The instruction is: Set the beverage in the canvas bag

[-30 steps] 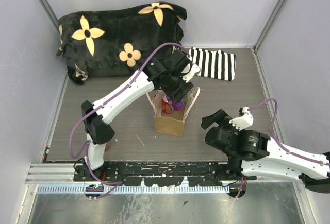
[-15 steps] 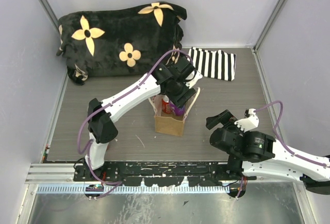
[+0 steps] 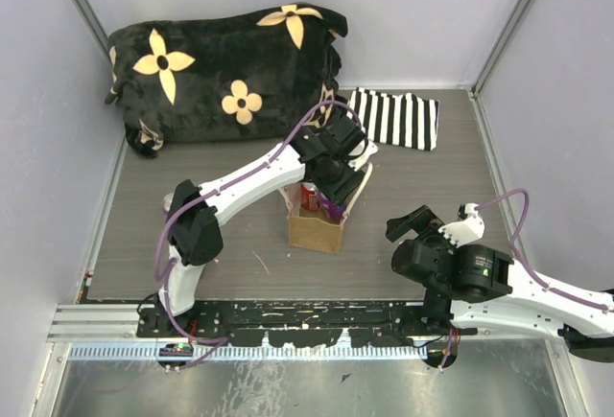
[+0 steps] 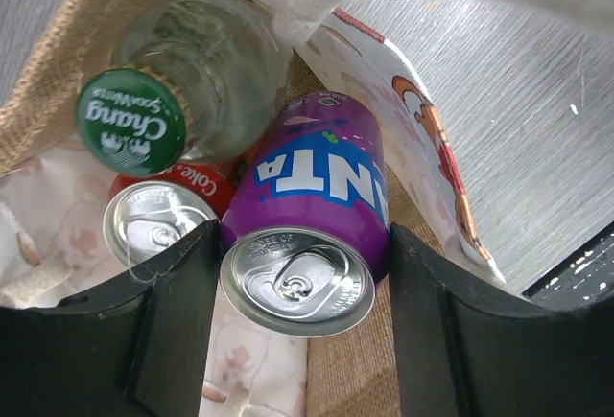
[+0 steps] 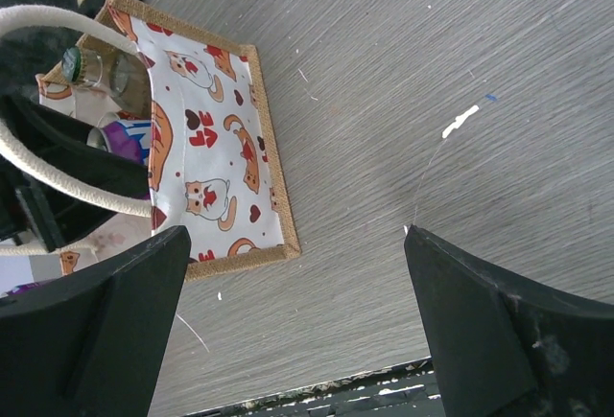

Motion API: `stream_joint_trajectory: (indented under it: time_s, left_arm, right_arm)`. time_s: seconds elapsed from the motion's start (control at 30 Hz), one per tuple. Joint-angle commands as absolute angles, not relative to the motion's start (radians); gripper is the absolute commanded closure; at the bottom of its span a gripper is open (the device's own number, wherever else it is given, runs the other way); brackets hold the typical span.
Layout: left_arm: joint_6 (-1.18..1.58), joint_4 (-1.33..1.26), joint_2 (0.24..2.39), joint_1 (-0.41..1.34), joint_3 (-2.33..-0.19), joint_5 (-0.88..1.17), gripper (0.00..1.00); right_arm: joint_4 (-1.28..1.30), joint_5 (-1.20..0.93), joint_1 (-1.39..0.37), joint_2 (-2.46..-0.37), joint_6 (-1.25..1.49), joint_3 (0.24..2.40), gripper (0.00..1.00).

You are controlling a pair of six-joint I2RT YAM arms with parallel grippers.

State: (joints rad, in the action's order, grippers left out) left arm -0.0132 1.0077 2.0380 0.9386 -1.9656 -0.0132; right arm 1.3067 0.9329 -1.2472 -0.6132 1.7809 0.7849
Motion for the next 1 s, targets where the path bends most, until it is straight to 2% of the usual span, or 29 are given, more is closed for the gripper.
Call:
stream_joint_trajectory:
  time_s: [0.0, 0.6, 0.7, 0.9, 0.97]
  left_arm:
    - [0.000, 0.910, 2.050, 0.943, -1.935, 0.000, 1.00]
    - [0.017, 0.854, 2.101, 0.952, -1.883, -0.002, 0.99]
    - [0.016, 0.863, 2.097, 0.962, -1.892, 0.003, 0.87]
    - [0.005, 0.871, 2.086, 0.995, -1.907, 0.015, 0.38]
    - [0.003, 0.871, 2.086, 1.005, -1.910, 0.016, 0.28]
  right_arm:
    - [1.321, 0.973, -1.251, -0.602, 1.814, 0.811, 0.00]
    - [1.331, 0.971, -1.250, -0.601, 1.828, 0.810, 0.00]
    - [1.330, 0.970, -1.250, -0.603, 1.830, 0.808, 0.00]
    - [1.327, 0.971, -1.249, -0.604, 1.830, 0.807, 0.00]
    - [1.327, 0.970, -1.250, -0.604, 1.830, 0.808, 0.00]
